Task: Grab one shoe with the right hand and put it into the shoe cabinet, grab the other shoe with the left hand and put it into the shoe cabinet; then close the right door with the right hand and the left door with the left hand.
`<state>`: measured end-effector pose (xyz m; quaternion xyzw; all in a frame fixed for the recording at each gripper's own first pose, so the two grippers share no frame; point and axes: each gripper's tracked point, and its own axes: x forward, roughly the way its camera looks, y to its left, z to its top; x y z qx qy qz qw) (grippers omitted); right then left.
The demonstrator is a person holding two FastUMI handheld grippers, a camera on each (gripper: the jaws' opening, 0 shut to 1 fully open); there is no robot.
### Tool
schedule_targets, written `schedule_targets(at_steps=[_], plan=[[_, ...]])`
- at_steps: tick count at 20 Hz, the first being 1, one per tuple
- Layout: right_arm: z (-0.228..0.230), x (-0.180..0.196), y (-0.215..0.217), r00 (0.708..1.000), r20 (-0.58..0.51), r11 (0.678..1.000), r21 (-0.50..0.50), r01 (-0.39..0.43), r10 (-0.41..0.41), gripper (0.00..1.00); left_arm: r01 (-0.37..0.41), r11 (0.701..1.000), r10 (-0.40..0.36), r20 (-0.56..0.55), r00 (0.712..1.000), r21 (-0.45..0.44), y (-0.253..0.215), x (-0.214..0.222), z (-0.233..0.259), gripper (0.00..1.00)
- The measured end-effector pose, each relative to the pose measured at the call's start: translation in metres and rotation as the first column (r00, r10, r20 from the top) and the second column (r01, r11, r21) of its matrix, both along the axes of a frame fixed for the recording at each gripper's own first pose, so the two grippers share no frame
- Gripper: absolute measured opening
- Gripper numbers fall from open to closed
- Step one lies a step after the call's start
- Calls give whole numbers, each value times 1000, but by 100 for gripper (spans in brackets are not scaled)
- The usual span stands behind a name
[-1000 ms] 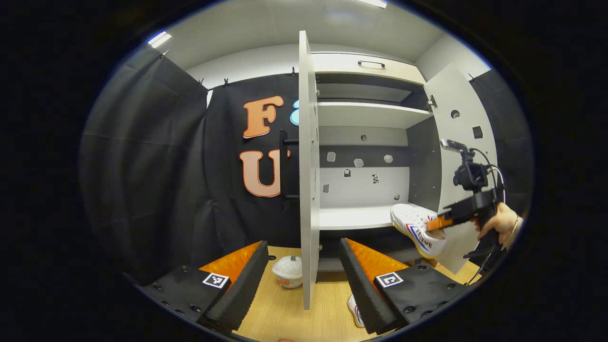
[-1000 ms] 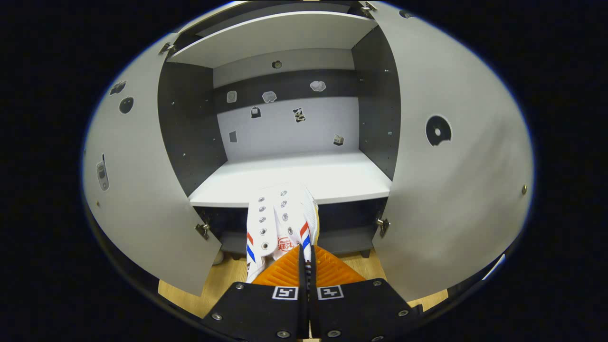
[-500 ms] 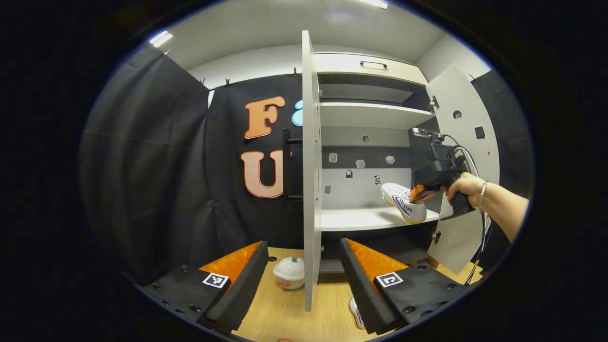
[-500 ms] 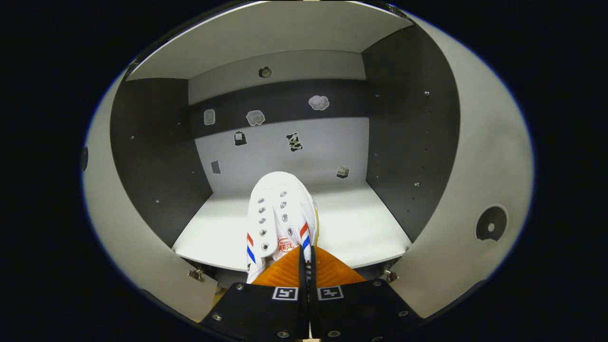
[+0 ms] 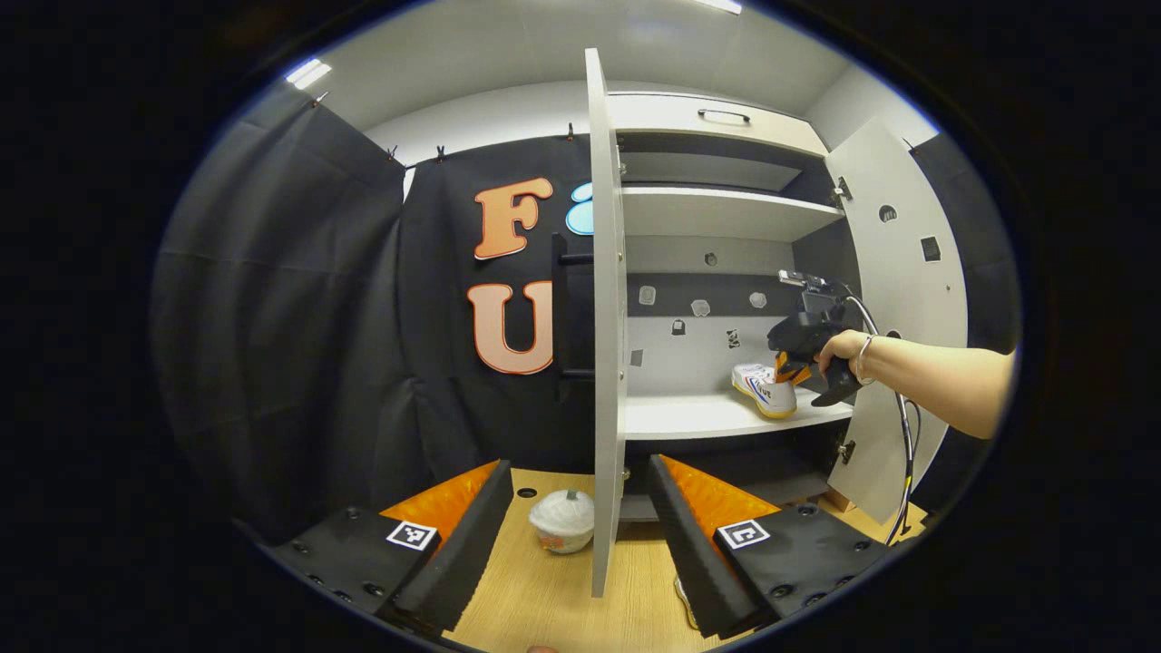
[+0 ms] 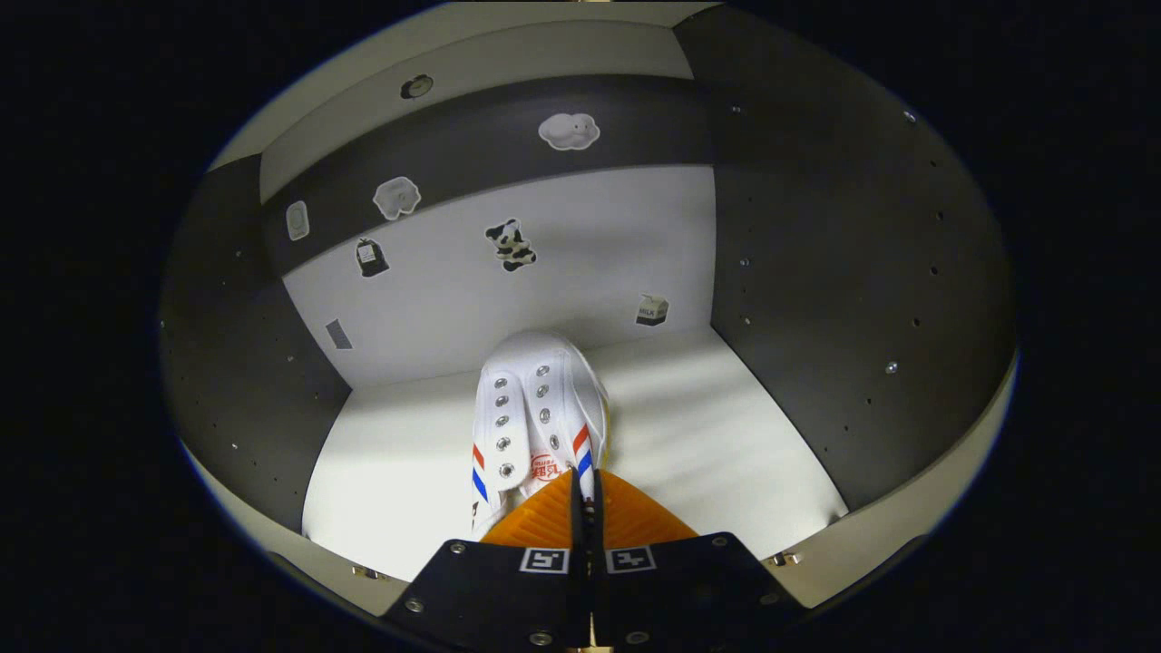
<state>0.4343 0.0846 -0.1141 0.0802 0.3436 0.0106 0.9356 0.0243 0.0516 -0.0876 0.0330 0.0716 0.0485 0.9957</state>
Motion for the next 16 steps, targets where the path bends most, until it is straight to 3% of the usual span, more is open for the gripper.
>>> schedule_targets(at_steps=[4,8,9,12,16], plan=[[-5,2,-3,1000,-13,1000,11,8,-8,1,-16,1000,16,-13,1000,5,0,2,-3,96],[4,-8,-6,999,43,1000,6,-3,2,11,-9,1000,9,-19,1000,-6,-9,0,-5,97],[11,-11,-6,998,61,1000,22,-7,6,23,-5,1000,4,-17,1000,-8,-12,0,-4,99],[31,-32,-18,991,131,1000,-22,-12,15,22,6,1000,-7,-29,1000,-17,-21,-4,-11,97],[61,-78,-25,972,230,999,-31,-34,40,36,38,999,-40,-51,998,-32,-38,-11,-22,94]])
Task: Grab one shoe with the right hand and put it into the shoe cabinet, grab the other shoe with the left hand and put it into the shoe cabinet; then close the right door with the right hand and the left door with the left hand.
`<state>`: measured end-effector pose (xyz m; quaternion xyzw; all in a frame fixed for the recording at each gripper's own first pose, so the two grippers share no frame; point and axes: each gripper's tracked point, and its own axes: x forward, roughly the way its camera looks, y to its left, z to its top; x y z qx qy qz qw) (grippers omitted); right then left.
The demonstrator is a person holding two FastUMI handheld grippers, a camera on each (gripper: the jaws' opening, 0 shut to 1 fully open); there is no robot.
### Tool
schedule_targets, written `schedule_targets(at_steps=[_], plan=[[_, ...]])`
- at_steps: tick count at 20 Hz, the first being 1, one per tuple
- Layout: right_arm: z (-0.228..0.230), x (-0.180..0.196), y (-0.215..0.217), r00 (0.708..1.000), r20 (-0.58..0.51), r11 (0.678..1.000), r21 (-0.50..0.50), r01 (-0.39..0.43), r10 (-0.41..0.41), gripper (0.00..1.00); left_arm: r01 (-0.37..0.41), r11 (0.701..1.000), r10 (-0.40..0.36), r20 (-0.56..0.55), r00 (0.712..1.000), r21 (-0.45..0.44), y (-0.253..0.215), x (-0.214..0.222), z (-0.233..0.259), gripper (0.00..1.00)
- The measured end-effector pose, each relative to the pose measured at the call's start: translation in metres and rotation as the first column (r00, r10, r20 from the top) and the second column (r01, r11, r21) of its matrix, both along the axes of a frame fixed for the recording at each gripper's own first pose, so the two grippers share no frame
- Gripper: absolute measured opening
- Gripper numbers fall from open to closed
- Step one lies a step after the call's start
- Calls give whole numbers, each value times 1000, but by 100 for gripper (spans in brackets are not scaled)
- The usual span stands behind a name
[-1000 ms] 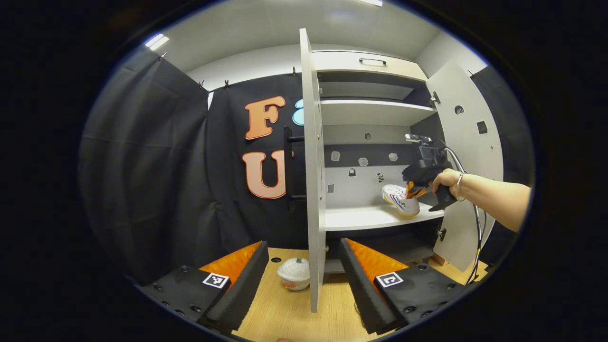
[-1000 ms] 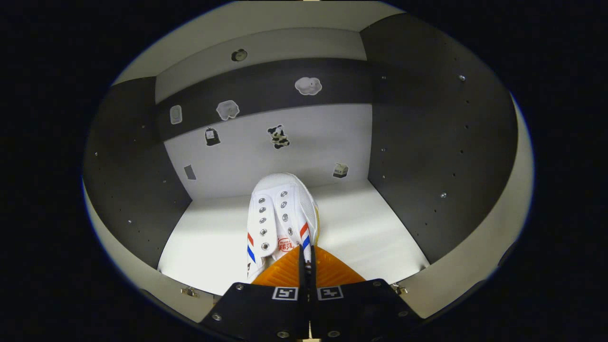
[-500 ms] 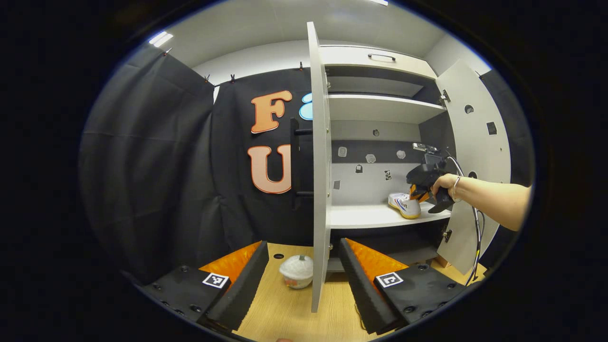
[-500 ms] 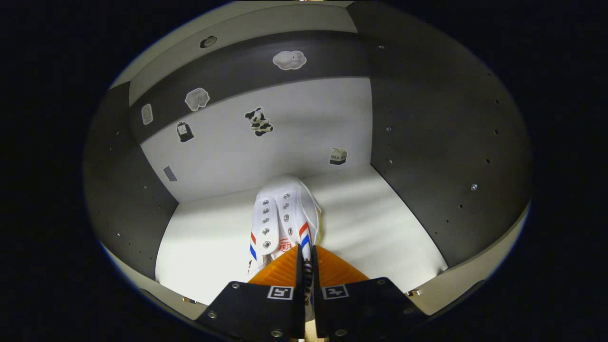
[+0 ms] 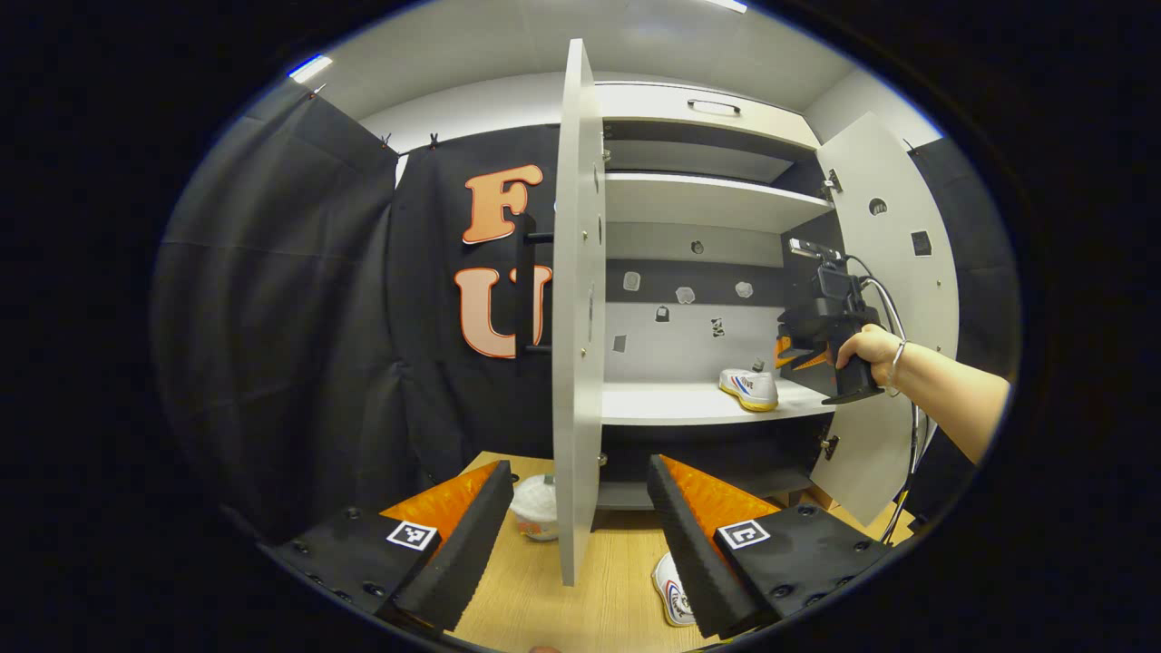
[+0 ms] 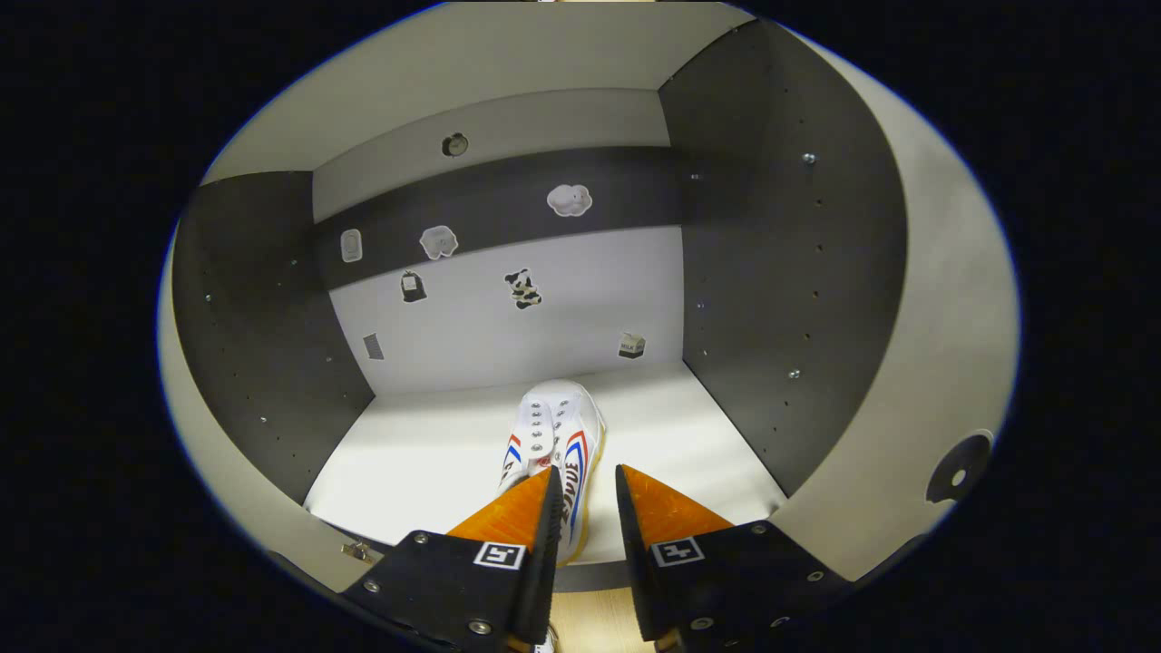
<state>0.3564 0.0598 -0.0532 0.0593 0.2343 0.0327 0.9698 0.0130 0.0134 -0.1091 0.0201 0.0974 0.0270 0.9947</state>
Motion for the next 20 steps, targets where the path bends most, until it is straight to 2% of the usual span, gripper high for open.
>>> schedule_targets(at_steps=[3,4,6,10,15,19,20], plan=[[19,-40,-5,997,76,1000,-2,-26,26,46,10,1000,-10,-20,1000,5,-9,-2,-12,96],[24,-55,-7,994,100,999,-4,-32,33,44,15,1000,-15,-27,1000,4,-13,-3,-17,96],[31,-81,-12,989,145,999,-15,-39,41,62,26,1000,-26,-56,998,8,-20,-1,-32,99],[40,-133,-26,973,225,998,-52,-43,53,78,38,999,-38,-86,996,-2,-34,7,-62,97],[39,-192,-31,965,250,996,-50,-71,82,92,49,998,-56,-187,981,-41,-53,17,-126,97],[39,-227,-38,961,267,997,-42,-70,79,92,79,996,-90,-258,962,-52,-71,23,-179,99],[38,-235,-40,960,269,997,-41,-70,78,92,85,995,-97,-277,956,-56,-75,25,-192,97]])
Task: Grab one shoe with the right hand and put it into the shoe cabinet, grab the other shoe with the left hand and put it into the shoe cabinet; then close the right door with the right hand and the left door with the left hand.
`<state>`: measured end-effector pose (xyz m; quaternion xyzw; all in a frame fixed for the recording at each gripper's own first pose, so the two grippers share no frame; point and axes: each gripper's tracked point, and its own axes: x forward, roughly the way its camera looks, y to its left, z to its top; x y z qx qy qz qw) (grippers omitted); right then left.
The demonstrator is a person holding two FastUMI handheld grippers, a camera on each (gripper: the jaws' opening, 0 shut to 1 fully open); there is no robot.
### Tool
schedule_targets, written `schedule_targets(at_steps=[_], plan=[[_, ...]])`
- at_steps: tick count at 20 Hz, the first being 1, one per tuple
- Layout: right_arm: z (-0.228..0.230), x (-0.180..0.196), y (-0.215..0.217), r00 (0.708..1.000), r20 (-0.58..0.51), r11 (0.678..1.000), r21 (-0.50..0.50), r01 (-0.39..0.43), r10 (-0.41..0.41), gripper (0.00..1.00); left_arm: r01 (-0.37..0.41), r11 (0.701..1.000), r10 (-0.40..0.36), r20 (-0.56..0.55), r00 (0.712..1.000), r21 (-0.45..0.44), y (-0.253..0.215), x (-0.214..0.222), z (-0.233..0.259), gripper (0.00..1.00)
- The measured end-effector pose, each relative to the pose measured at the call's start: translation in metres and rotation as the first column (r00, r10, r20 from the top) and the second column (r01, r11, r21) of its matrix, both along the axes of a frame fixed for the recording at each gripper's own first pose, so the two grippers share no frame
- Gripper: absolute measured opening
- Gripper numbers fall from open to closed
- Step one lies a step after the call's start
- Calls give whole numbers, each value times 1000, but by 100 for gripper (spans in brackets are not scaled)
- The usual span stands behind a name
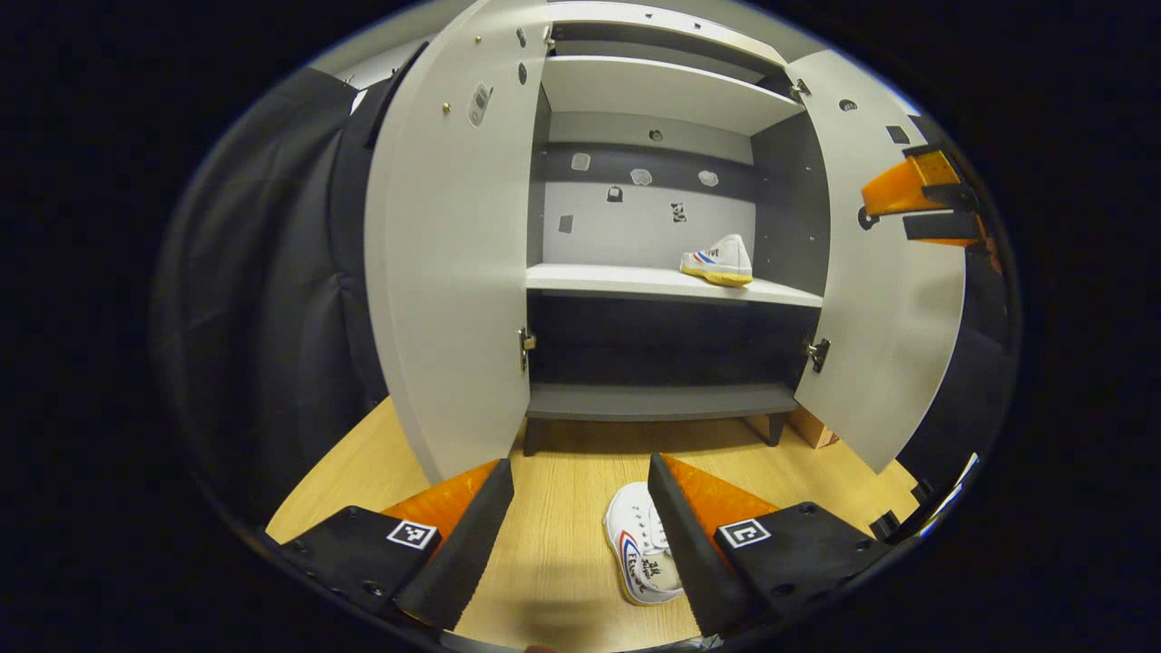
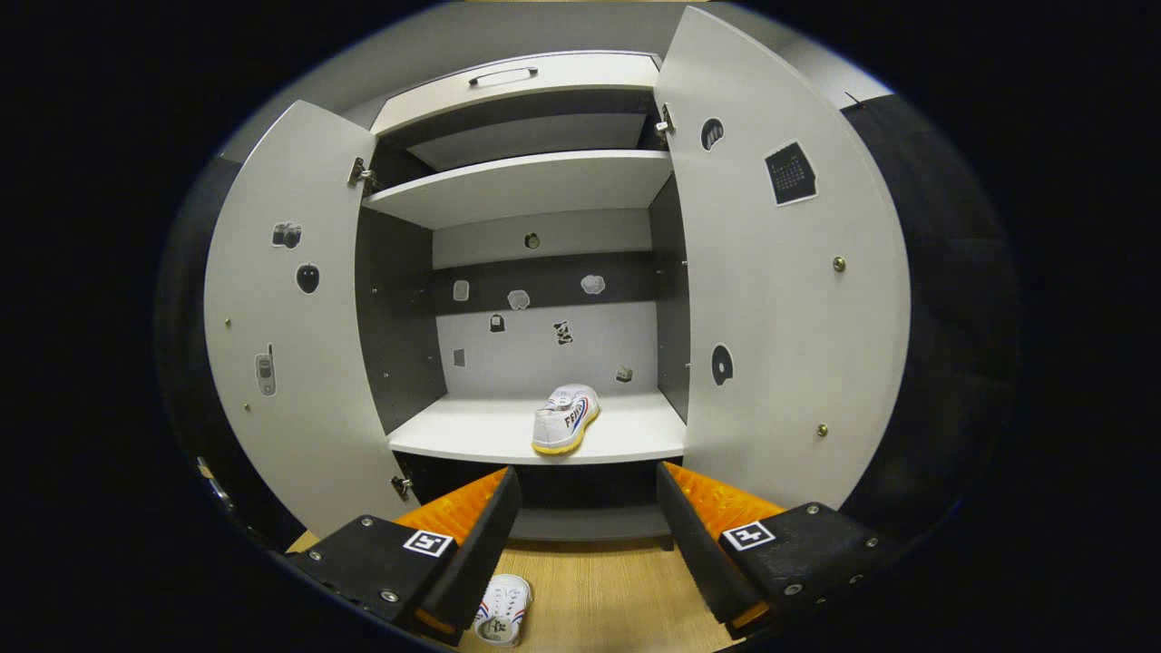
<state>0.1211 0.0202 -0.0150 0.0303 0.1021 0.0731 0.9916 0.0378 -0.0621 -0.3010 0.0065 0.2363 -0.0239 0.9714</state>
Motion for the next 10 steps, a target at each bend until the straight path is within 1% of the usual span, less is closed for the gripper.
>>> schedule_targets(at_steps=[1,2,3,6,8,10], plan=[[1,-6,0,1000,5,1000,-2,-5,5,92,9,1000,-9,-25,1000,-2,-6,1,-13,97],[1,-13,-2,1000,12,1000,-11,-3,3,92,17,1000,-17,-54,998,-5,-12,-1,-29,99],[1,-17,-5,1000,19,1000,-20,-2,3,92,24,1000,-24,-82,996,-3,-18,0,-42,97],[1,-32,-12,1000,26,1000,-17,1,-1,93,47,999,-44,-137,990,16,-26,2,-81,97],[0,-36,-22,999,27,1000,-26,17,-16,93,59,998,-53,-198,979,21,-31,-1,-110,97],[-3,-39,-30,999,26,999,-36,34,-33,93,57,998,-46,-267,963,33,-29,-6,-140,97]])
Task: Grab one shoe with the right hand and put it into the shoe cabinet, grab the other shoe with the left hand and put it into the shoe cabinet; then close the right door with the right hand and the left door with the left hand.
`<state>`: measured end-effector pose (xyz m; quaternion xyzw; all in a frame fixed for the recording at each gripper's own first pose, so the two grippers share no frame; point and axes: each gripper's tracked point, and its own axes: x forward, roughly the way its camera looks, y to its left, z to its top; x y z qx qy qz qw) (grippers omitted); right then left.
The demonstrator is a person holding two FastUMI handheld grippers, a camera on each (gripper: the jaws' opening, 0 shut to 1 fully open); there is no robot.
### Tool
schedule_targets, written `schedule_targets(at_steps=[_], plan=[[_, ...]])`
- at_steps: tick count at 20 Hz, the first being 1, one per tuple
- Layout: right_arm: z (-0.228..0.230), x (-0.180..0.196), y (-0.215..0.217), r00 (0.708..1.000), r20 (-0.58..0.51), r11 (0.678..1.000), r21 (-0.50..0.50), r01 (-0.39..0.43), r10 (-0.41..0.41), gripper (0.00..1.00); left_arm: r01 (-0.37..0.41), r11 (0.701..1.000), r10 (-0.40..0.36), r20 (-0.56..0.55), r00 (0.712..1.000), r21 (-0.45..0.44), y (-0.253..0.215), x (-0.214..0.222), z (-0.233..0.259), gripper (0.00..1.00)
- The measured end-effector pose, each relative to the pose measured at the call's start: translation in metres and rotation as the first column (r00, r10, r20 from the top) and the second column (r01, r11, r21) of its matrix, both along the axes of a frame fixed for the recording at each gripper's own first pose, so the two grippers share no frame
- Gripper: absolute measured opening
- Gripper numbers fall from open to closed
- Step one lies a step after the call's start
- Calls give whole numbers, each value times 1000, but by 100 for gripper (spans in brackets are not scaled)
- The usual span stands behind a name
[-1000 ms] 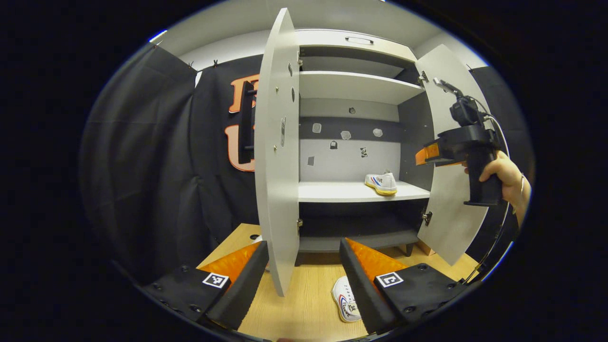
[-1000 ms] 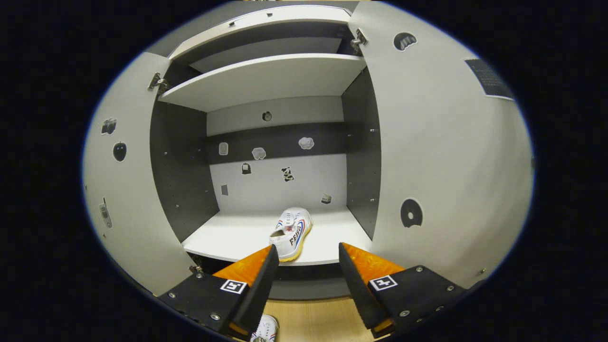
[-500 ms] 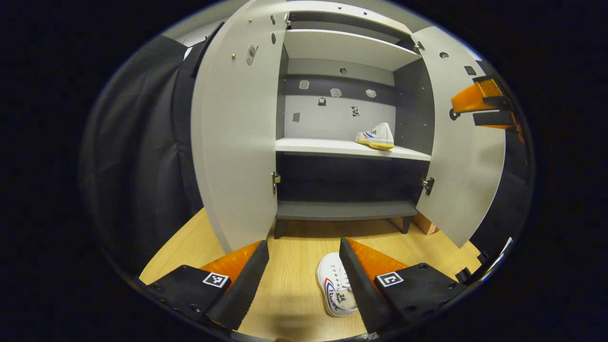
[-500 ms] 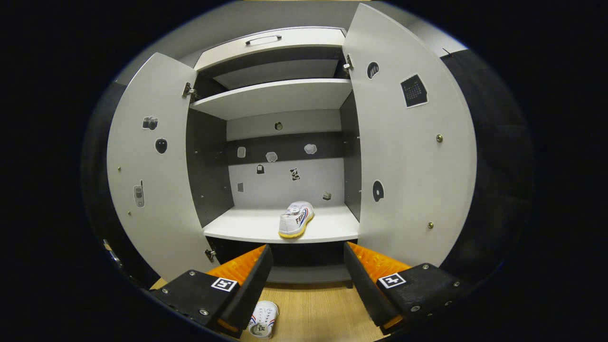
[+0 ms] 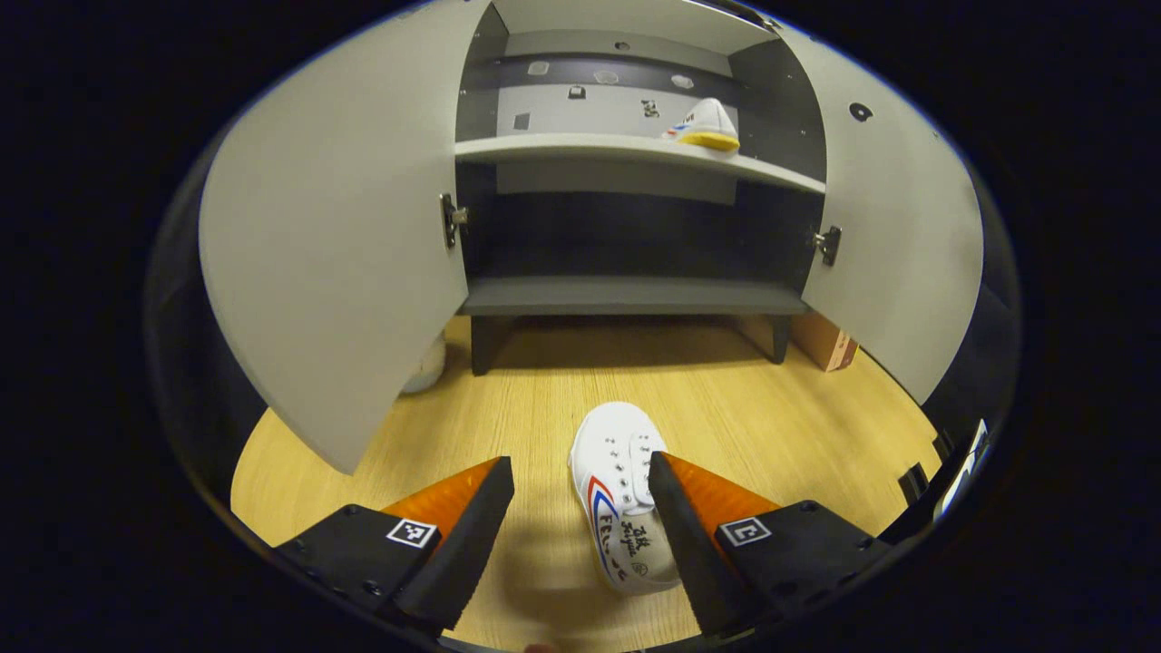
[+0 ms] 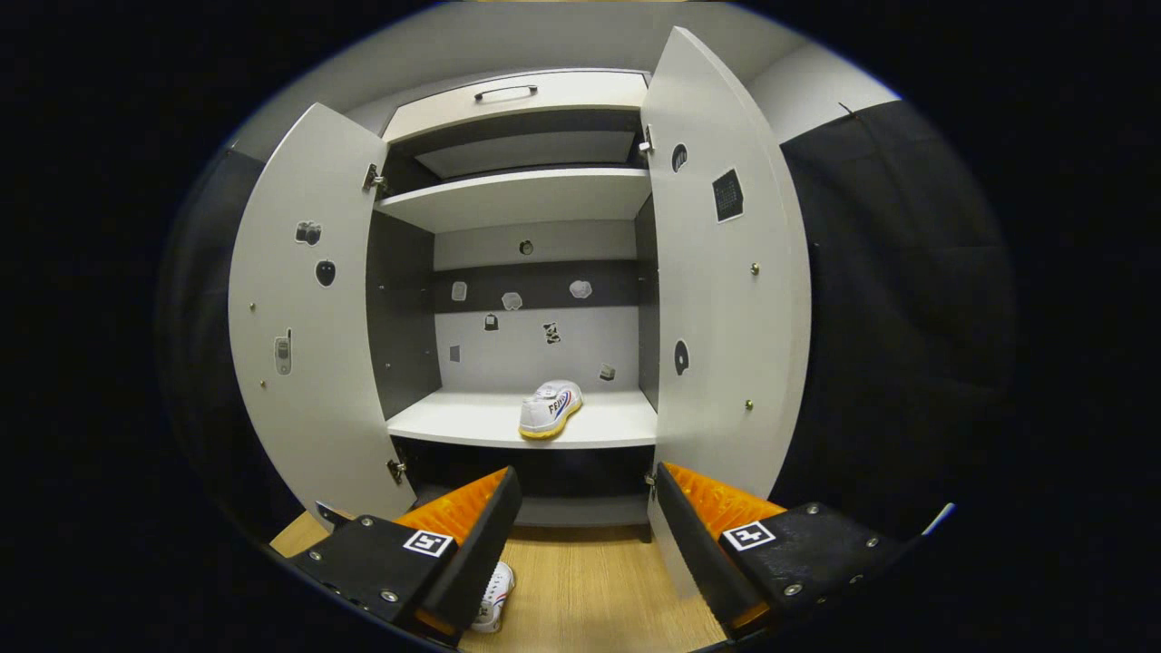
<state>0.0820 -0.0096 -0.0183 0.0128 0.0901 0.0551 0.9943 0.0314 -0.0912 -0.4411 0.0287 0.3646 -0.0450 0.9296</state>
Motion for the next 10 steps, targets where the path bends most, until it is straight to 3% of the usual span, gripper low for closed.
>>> schedule_targets(at_steps=[10], plan=[[-18,-7,-31,998,-32,999,8,48,-48,92,-2,999,-6,-225,974,-36,-10,-20,-78,100]])
